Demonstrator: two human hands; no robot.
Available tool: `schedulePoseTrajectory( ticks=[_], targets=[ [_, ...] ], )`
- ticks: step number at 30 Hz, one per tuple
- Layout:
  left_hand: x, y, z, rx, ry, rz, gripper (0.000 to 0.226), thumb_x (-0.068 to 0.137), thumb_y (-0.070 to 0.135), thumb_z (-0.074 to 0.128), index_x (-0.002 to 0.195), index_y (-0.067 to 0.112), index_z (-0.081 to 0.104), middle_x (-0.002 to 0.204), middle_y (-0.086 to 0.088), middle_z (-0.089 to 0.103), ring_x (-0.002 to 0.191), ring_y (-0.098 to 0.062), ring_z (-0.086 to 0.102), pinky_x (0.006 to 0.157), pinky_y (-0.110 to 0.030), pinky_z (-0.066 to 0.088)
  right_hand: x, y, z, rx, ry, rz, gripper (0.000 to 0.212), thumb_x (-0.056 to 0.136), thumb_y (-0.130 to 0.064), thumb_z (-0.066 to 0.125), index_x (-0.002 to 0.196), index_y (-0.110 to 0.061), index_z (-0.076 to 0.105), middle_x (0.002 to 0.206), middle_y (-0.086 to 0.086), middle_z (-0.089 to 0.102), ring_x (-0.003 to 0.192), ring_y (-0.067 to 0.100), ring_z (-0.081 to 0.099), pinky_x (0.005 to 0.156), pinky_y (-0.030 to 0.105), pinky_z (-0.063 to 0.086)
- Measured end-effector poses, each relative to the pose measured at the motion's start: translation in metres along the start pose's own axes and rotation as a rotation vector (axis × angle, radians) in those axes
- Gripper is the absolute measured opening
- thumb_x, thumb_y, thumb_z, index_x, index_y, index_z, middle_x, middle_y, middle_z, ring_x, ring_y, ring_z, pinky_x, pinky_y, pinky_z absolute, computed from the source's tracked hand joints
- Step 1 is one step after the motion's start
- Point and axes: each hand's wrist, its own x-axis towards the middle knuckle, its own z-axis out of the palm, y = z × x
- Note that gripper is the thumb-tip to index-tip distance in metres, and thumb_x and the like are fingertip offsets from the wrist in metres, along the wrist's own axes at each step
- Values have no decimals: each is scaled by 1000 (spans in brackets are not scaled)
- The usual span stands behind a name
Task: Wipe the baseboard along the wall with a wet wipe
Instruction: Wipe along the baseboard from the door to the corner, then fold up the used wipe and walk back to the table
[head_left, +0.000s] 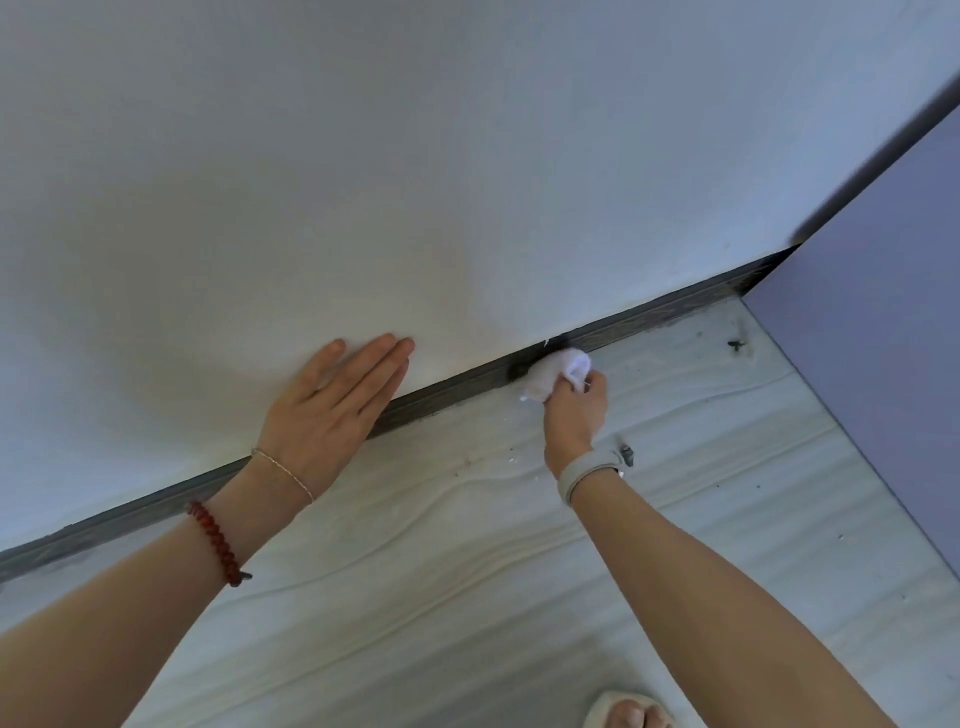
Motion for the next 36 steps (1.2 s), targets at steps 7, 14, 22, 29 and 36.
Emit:
schedulePoseTrajectory(
  ticks=[7,14,22,29,36],
  targets=[
    [-6,-2,-13,-225,-134,6,48,91,-1,21,126,3,53,139,-15,46,132,-29,39,116,-45,11,-70,-8,-2,-317,-799,29,9,91,-6,49,98,-12,51,89,2,57,92,23,59,91,41,54],
    [7,-17,-133,-1323,-953,-687,62,91,26,58,143,15,27,149,-4,31,134,-21,33,110,-25,22,-134,-104,-66,-314,-684,45,7,90,-9,53,97,-10,55,90,7,61,84,20,62,69,19,59],
    [71,-88,-332,-1560,-736,-915,68,74,27,77,133,20,44,121,5,53,105,-12,51,80,-8,36,-270,-271,-130,-189,-650,201,25,89,-15,57,111,-4,51,86,11,67,77,26,68,71,30,61],
    [108,-196,-489,-1797,-603,-1403,11,94,29,53,95,19,57,90,2,62,79,-8,57,65,-5,43,-379,-411,-177,-411,-721,-84,20,90,-23,55,108,-14,53,82,-7,57,73,8,56,59,13,48],
    [90,-256,-606,-1706,-347,-2055,19,90,18,59,107,10,56,97,-12,61,83,-26,59,82,-46,51,-454,-494,-200,-748,-1164,-154,29,88,-19,59,114,-13,50,98,-1,57,79,11,58,64,16,51]
  ],
)
